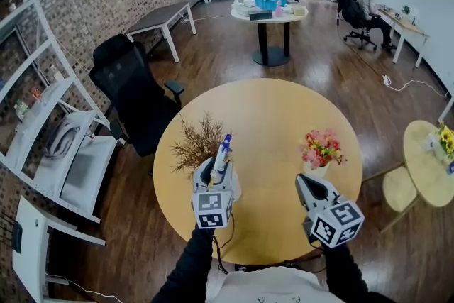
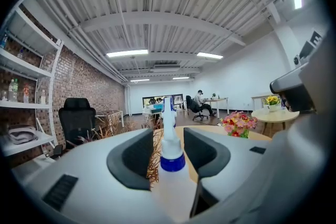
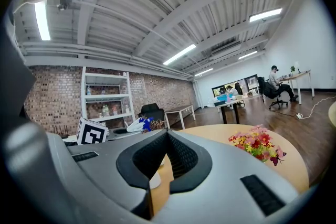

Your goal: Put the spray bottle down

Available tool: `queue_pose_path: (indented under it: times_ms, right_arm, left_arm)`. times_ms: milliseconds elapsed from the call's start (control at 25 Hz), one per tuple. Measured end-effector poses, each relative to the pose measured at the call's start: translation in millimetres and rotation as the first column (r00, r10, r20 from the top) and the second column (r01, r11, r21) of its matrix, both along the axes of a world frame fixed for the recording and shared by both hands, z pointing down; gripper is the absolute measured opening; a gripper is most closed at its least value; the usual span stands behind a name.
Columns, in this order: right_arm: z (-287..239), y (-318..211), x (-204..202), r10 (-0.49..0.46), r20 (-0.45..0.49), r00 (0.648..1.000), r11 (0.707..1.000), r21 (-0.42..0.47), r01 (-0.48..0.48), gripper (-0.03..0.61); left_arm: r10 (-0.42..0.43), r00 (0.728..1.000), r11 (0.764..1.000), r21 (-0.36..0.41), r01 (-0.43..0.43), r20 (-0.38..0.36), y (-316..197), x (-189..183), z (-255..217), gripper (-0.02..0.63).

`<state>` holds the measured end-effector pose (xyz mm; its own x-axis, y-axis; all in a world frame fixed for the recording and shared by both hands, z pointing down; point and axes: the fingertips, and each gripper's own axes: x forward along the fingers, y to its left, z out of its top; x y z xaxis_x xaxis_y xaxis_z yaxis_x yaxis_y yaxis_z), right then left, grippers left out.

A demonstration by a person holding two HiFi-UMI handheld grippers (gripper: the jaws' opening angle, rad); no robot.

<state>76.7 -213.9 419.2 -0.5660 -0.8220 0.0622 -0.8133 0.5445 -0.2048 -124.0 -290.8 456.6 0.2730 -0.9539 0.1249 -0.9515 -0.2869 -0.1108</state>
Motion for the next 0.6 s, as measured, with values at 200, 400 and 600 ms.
queue_pose_path:
  times_ms: [200,400,600]
  right_arm:
    - [-1,0,-5,-0.01,-0.001,1.0,1.0,-0.001,0.01,-0.02]
    - [-3,-3,-10,-0.014,-0.002,1.0,1.0,0.009,0.014,-0.02]
    - [-11,-6,-13,-0.015,0.0,1.0,0.999,0.038,0.015,-0.02]
  left_arm:
    - [-0.047,0.998,0.999,0.022,0.048,-0.031,34,-9,-7,0.198]
    - [-0.046,0.996,0.999,0.002,0.046,-0.081,75,-16,-1,0.075]
    - [0.088,0.988,0.989,-0.105,-0.102,-0.13,97,3,8,-0.011]
